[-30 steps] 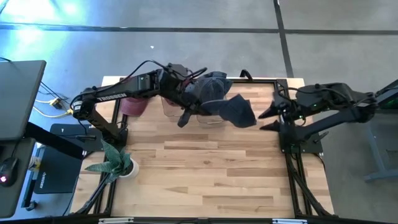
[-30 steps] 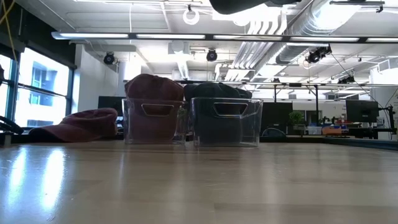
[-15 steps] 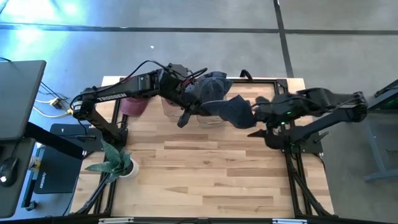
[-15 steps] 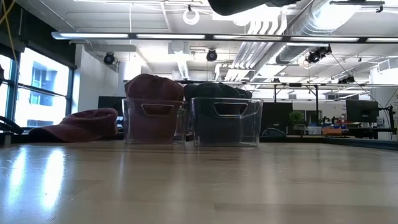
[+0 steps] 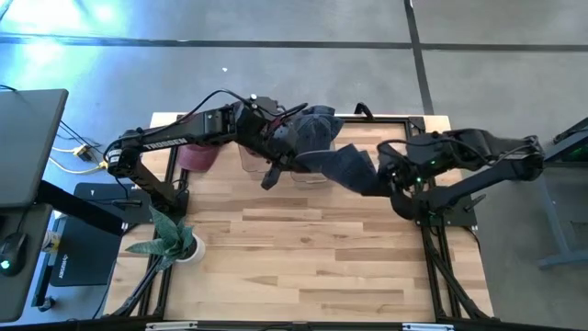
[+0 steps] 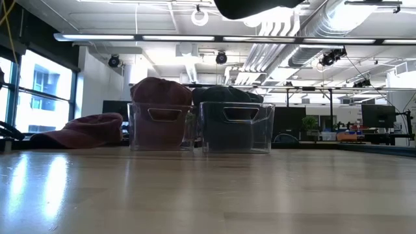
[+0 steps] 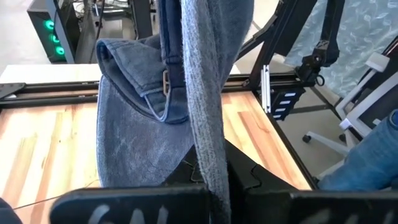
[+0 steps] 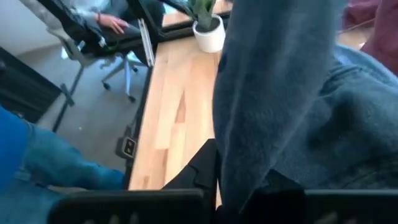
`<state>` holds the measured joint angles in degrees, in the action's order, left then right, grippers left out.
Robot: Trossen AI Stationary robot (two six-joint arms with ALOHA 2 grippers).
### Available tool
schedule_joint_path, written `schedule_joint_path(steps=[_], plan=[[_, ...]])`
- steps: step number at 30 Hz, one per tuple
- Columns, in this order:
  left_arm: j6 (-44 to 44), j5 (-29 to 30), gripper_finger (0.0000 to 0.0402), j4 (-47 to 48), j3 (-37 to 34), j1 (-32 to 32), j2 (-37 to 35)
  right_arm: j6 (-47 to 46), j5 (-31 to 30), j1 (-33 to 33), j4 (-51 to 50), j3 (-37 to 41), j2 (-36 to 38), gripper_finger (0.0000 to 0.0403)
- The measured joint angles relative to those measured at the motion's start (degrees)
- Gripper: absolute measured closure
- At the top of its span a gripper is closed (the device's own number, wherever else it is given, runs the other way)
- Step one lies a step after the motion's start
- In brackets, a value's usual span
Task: Pick & Place hat
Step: Put the blue cap into the right bin
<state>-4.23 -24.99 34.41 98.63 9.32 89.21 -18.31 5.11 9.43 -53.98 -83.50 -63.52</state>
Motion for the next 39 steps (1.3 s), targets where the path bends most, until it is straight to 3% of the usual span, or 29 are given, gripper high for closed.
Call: schedule_joint_path(steps=[5, 10, 15, 19, 28, 36, 39], plan=[[1.4, -1.1, 0.0386, -0.7, 0.0, 0.0, 0.3, -1.6, 0.3, 0.0, 0.2, -1.4, -0.5, 0.0391], [1.4, -0.7, 0.0321, 4.2, -0.1, 1.0, 2.1, -0.5, -1.4, -0.7, -0.8, -3.9, -1.9, 0.0391], [-1.6, 4.1, 0.0254, 11.9, 0.1, 3.0, 2.0, 3.1, -1.8, -4.3, -2.5, -6.7, -5.4, 0.0393], [-1.6, 8.8, 0.0230, 18.8, 0.0, 4.8, 2.0, 7.0, -1.8, -7.8, -6.0, -9.7, -9.5, 0.0395], [0.1, 23.7, 0.0240, 31.6, 0.0, 6.0, 0.9, 20.7, -3.6, -16.6, -11.9, -17.3, -19.4, 0.0395], [2.7, 25.2, 0.0279, 34.0, 0.1, 6.0, -1.7, 41.0, 1.2, -22.4, -14.5, -20.0, -26.8, 0.0392], [4.6, 25.6, 0.0292, 33.3, 0.0, 6.0, -2.4, 47.1, 0.4, -23.4, -15.1, -19.8, -29.9, 0.0395]])
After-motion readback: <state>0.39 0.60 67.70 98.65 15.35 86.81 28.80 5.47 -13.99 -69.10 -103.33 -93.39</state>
